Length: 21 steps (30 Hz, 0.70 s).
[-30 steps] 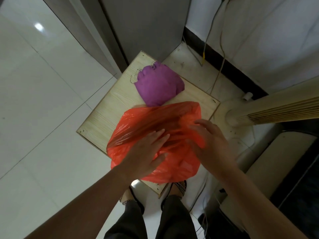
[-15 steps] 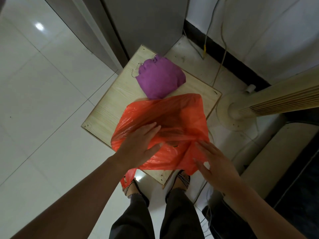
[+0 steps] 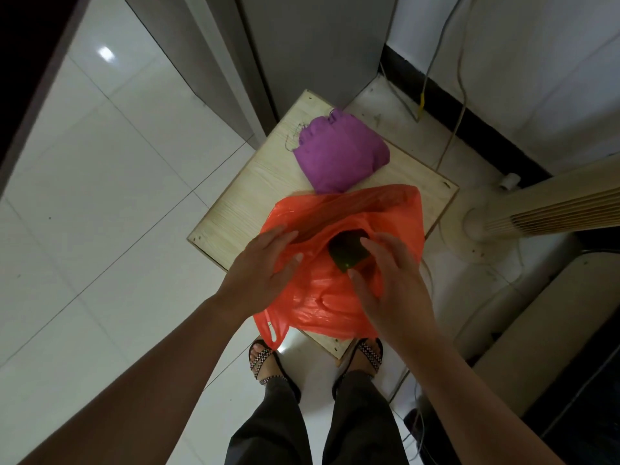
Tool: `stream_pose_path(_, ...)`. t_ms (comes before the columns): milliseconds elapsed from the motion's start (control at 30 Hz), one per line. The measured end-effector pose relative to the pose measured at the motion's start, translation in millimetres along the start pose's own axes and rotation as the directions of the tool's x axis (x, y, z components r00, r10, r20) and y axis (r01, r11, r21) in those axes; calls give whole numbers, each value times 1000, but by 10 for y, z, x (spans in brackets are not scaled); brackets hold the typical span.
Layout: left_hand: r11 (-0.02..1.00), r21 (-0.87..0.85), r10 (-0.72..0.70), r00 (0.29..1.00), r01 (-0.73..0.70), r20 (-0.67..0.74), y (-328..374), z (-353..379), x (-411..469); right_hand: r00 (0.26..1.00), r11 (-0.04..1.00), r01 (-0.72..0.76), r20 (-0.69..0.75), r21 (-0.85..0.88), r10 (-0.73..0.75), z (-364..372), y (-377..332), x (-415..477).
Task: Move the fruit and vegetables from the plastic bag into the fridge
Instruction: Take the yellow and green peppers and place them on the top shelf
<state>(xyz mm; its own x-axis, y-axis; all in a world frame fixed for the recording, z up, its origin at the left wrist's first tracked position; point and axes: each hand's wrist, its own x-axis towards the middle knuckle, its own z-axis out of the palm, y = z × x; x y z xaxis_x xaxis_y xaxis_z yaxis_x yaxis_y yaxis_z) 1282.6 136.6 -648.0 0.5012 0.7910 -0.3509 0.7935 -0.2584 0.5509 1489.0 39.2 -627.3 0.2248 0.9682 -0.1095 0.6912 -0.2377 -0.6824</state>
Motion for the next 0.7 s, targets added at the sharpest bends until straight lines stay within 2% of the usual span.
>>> stream_pose_path(133,995,-15,-103,995,103,10,-129,45,205,985,992,-105,134,-63,112,61,65,60)
stream_pose_path(267,991,-39,-123,985,128,123,-244,118,273,972,995,-86,213,-55,95,91,180,118)
stream_pose_path(467,981,-92,-164,985,169,59,-206,264,-58,950,995,47,311,-86,-19,120,261,352)
stream_pose_path(600,961,-85,-253,961,264,115,-145,413,-359,934,981,162,337,-104,-118,17,288,425)
stream_pose_path(700,971,-39,-233,971,235,60,-49,399,-391,928,965,189,356,-184,-114,-151,420,292)
